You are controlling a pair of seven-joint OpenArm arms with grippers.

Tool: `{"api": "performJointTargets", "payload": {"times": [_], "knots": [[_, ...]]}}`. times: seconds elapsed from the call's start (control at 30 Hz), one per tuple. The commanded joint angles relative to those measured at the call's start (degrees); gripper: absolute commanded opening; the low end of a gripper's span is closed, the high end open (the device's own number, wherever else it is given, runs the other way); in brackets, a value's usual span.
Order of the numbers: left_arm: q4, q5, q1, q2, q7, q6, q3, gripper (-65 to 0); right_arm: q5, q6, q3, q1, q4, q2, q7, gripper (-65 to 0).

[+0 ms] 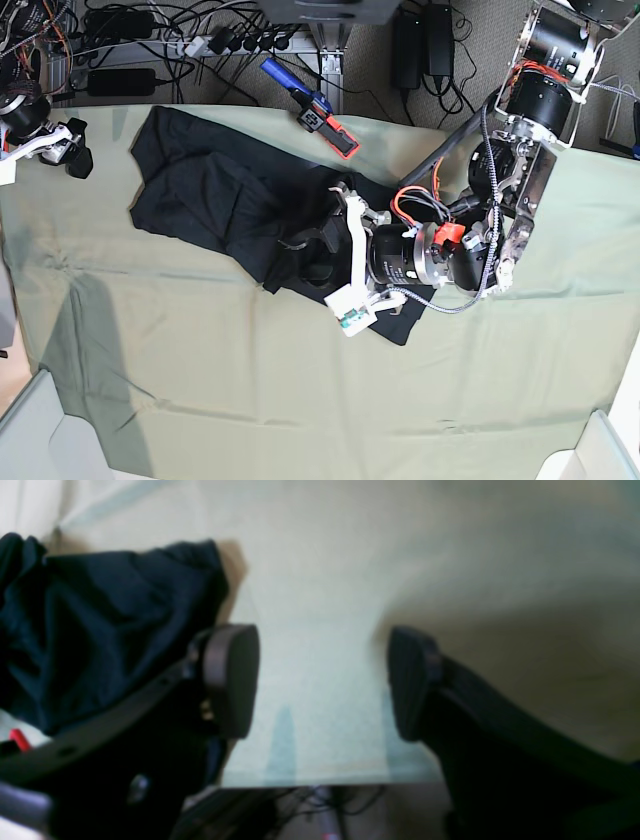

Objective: Fold the T-shirt properly
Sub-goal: 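Lift the strip's hem end with the left gripper and fold it toward the collar end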

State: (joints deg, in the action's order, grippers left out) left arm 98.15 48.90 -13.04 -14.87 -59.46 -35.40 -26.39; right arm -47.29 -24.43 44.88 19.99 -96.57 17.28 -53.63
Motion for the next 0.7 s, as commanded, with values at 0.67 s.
{"api": "performJointTargets", "payload": {"times": [0.67], "knots": [[1.05,1.03,-1.25,-0.92,1.6,-2.36,2.45,-25.4,-2.64,-3.98,-10.91,-3.54,-0.42,-8.44,1.09,-24.5]]}}
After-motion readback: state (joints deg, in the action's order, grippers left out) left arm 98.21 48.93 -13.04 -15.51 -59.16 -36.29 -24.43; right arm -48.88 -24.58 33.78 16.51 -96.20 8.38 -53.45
